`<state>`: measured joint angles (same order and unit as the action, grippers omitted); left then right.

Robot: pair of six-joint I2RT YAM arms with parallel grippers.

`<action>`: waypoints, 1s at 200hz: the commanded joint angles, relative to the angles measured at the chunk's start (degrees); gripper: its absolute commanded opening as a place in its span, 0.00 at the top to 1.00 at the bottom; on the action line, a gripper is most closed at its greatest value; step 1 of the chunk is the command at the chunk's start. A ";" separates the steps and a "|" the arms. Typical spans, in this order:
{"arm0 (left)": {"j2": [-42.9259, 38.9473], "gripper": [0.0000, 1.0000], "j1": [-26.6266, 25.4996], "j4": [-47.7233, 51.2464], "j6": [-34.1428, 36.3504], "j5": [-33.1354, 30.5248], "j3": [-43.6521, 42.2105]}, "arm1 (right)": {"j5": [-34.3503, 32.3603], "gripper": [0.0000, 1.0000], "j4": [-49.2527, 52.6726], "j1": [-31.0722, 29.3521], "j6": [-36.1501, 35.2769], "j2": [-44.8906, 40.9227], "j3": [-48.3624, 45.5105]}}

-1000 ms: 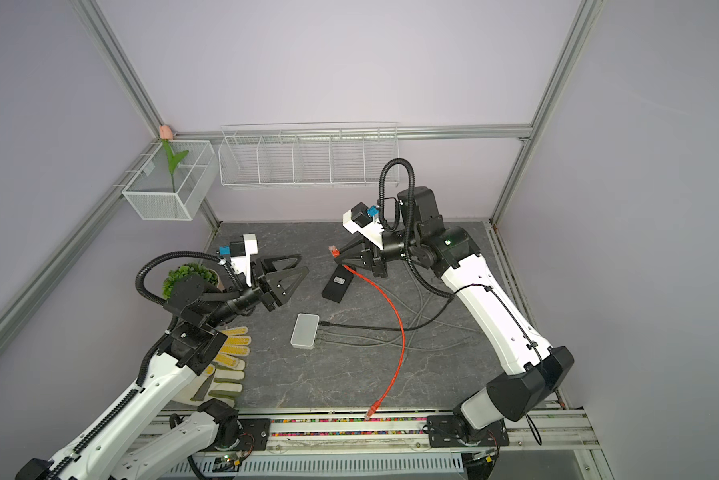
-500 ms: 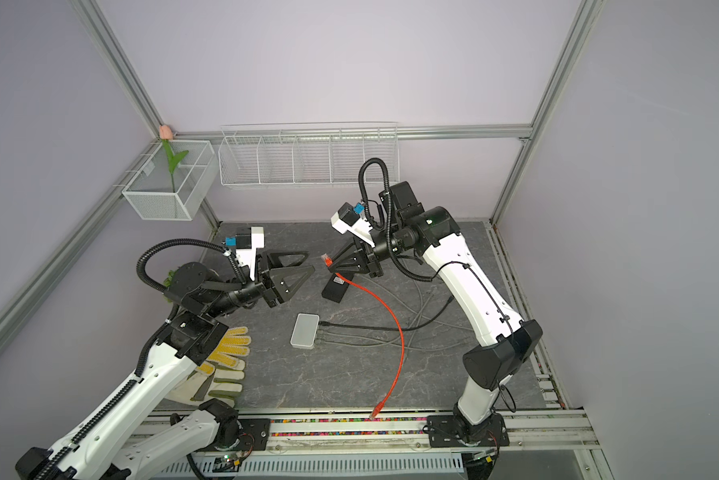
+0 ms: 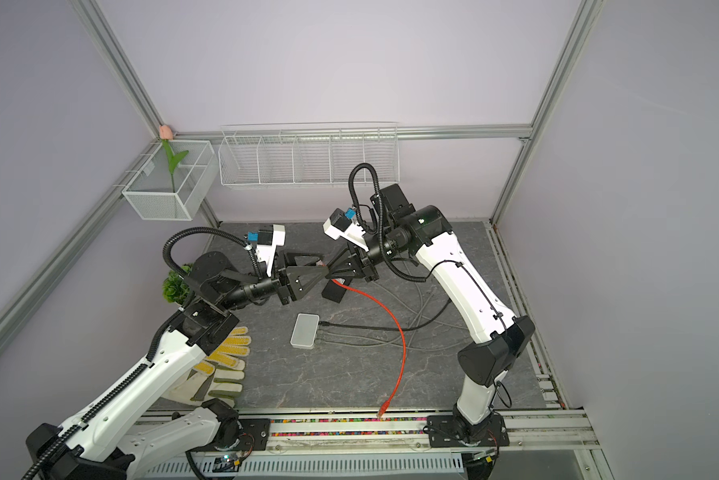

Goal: Insert the plug into the switch port

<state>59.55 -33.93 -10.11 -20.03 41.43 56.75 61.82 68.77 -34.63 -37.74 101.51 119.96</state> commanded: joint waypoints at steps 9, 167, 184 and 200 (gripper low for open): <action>0.04 0.58 -0.28 0.70 1.45 0.07 2.37 | -0.11 0.93 2.10 -0.79 -1.87 1.22 1.32; -2.53 1.00 -0.29 8.71 1.59 -15.45 2.24 | -35.78 0.46 -29.84 -2.95 17.20 -17.59 -23.00; -2.68 1.00 -0.37 8.40 -0.27 -19.81 1.80 | -48.11 0.65 -41.42 -4.76 20.11 -24.58 -32.49; -2.66 1.00 -0.38 8.59 -2.08 -23.77 1.79 | -49.08 0.63 -45.87 -5.47 21.55 -27.86 -36.33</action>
<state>57.65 -34.11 -2.17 -18.96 26.37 57.65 26.39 40.45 -38.87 -22.52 78.89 88.90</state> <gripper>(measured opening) 0.069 0.366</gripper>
